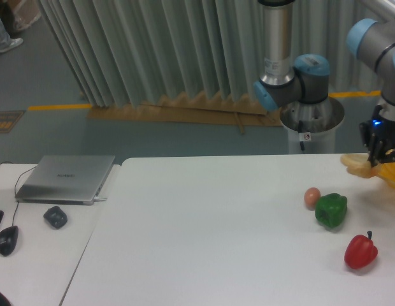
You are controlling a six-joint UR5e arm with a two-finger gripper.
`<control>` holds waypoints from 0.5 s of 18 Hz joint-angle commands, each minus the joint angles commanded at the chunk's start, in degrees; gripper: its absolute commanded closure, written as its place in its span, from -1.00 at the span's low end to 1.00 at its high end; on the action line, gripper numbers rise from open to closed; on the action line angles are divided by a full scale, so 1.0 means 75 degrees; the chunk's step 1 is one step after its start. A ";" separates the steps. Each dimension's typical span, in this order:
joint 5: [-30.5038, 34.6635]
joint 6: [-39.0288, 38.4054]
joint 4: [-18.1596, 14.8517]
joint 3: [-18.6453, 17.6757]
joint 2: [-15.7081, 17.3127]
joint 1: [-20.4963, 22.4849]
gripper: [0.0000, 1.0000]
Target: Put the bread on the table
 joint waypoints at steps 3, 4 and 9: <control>-0.0024 -0.1075 0.0305 0.0035 -0.0012 -0.0525 1.00; -0.0035 -0.1556 0.0398 0.0047 -0.0024 -0.0772 1.00; 0.0035 -0.3740 0.1442 0.0024 -0.0387 -0.2028 1.00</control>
